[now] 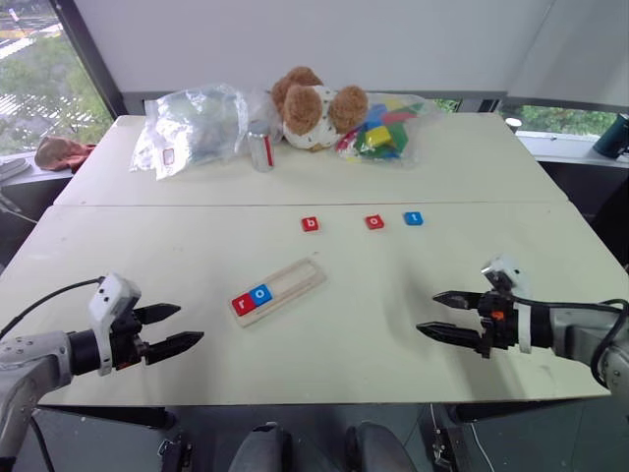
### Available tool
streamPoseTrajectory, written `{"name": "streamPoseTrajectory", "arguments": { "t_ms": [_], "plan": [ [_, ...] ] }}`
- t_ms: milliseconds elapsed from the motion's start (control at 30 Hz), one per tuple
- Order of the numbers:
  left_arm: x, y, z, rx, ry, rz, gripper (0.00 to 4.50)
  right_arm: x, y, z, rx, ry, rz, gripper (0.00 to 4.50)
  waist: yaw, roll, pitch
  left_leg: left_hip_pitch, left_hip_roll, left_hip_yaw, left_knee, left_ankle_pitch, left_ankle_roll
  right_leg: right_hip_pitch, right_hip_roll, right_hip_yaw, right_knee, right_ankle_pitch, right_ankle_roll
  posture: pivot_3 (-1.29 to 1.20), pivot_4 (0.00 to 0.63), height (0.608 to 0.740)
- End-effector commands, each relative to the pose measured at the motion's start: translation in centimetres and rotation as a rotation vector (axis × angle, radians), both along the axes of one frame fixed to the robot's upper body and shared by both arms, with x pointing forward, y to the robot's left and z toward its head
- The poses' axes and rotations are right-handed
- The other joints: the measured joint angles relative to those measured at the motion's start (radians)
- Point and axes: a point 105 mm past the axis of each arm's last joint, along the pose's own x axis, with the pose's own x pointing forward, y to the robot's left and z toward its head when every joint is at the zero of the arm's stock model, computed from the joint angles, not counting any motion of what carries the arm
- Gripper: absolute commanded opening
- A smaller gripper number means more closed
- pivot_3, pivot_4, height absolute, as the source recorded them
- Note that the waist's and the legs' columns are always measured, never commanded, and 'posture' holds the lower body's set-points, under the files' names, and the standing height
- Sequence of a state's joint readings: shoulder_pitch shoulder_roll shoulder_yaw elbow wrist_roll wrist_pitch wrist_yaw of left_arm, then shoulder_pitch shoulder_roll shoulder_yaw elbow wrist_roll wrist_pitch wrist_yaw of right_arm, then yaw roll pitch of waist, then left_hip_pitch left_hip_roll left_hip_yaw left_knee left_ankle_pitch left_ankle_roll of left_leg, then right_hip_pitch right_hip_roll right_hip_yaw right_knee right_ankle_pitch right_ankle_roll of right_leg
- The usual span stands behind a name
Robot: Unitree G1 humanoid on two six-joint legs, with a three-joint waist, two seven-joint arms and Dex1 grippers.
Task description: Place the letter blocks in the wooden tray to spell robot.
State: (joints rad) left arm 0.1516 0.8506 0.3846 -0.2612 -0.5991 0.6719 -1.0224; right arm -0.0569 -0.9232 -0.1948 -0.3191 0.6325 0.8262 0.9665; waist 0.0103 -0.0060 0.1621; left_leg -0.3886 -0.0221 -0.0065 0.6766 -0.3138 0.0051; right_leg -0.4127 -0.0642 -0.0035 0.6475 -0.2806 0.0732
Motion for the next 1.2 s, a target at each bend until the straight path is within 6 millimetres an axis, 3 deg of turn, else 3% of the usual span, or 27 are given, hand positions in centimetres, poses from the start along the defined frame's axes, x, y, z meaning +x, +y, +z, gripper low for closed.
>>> {"name": "streamPoseTrajectory", "arguments": {
  "t_ms": [33,467,733,800,1000,1200],
  "plan": [
    [0.2,-0.1,0.6,0.014,-0.04,-0.018,4.5,0.3,0.3,0.7,0.003,-0.043,0.013,4.43,0.0,0.0,0.0,0.0,0.0,0.0,0.0,0.0,0.0,0.0,0.0,0.0,0.0,0.0,0.0,0.0,0.15,0.74],
    [0.8,0.7,0.6,0.061,-0.052,0.014,4.5,1.0,0.1,0.6,-0.022,-0.068,-0.002,4.43,0.0,0.0,0.0,0.0,0.0,0.0,0.0,0.0,0.0,0.0,0.0,0.0,0.0,0.0,0.0,0.0,0.15,0.74],
    [2.2,0.4,2.9,0.078,-0.165,-0.055,4.5,2.0,-0.4,1.6,-0.06,-0.09,0.018,4.43,0.0,0.0,0.0,0.0,0.0,0.0,0.0,0.0,0.0,0.0,0.0,0.0,0.0,0.0,0.0,0.0,0.15,0.74],
    [2.1,-0.4,3.0,0.077,-0.168,-0.12,4.5,1.6,0.3,2.0,-0.055,-0.077,0.064,4.43,0.0,0.0,0.0,0.0,0.0,0.0,0.0,0.0,0.0,-0.001,0.0,0.0,0.0,0.0,0.0,0.0,0.15,0.74],
    [2.2,-2.5,1.8,0.176,-0.206,-0.322,4.5,-0.9,5.9,4.5,0.022,-0.054,0.298,4.43,-0.006,0.001,0.001,-0.001,0.0,0.0,-0.001,0.0,0.0,-0.002,0.0,0.0,0.0,0.0,0.0,0.0,0.15,0.74],
    [4.3,-4.3,0.5,0.161,-0.3,-0.337,4.5,-1.1,7.5,4.8,0.038,-0.077,0.313,4.43,0.003,0.001,0.001,-0.003,0.0,0.0,0.0,0.0,0.0,-0.002,0.0,0.0,0.0,0.0,0.001,0.0,0.15,0.74]
  ]
}}
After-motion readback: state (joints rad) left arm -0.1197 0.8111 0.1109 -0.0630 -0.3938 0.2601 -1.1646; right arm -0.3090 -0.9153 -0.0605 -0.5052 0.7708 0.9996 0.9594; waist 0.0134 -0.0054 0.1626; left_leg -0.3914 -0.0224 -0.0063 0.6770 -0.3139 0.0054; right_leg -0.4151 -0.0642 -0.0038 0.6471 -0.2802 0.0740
